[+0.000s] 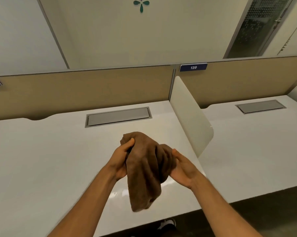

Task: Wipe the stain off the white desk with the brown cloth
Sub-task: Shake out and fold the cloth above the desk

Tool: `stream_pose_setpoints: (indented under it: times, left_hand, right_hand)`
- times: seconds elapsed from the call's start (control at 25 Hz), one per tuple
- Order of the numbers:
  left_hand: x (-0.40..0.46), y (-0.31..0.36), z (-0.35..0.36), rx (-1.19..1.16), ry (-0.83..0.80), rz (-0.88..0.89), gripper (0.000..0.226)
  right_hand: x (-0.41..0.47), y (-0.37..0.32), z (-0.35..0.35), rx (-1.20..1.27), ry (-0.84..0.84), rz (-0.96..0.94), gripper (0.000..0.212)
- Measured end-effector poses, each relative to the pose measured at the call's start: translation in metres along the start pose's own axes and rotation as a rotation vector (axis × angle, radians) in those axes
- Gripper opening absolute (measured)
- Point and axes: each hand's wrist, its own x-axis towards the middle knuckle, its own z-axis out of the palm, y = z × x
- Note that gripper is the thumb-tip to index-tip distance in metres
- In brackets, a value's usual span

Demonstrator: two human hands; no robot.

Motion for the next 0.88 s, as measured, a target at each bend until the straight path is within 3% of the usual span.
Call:
stream_pose_setpoints:
  times: [0.2,0.32,0.4,0.48,0.52,0.56,0.64,0.68,0.76,0.88]
  left_hand:
    - [-0.013,0.011,-0.022,0.172,-0.015,0.004,0.053]
    - [-0.015,0.009,-0.021,0.182,-0.059,0.024,0.035]
    - [-0.013,0.009,-0.019,0.165,-0.059,0.037,0.026]
    - [-0.011,0.008,-0.018,0.163,-0.043,0.039,0.025]
    - [-0.009,0.007,-0.018,0.171,-0.025,0.039,0.024]
    - [-0.007,0.007,-0.020,0.185,-0.007,0.035,0.024]
    - [-0.002,0.008,-0.025,0.235,0.025,0.008,0.022]
    - [0.001,0.009,-0.028,0.271,0.054,-0.017,0.021]
    - [0.008,0.009,-0.036,0.339,0.154,-0.093,0.022]
    - [0.017,0.001,-0.048,0.406,0.260,-0.205,0.036]
  right_hand:
    - [-0.006,-0.031,0.007,0.036,0.084,-0.098,0.104]
    - [-0.006,-0.043,0.009,-0.023,0.180,-0.093,0.097]
    - [-0.007,-0.042,0.011,-0.283,0.252,-0.063,0.100]
    - [-0.012,-0.037,0.020,-0.780,0.270,-0.091,0.111]
    - [-0.013,-0.032,0.024,-1.030,0.223,-0.111,0.108]
    - [-0.011,-0.026,0.026,-1.229,0.149,-0.129,0.090]
    - [-0.004,-0.018,0.030,-1.461,0.130,-0.184,0.023]
    - [-0.001,-0.018,0.030,-1.527,0.188,-0.213,0.002]
    - [0.005,-0.026,0.027,-1.550,0.279,-0.237,0.013]
    - [0.009,-0.039,0.025,-1.435,0.247,-0.182,0.016]
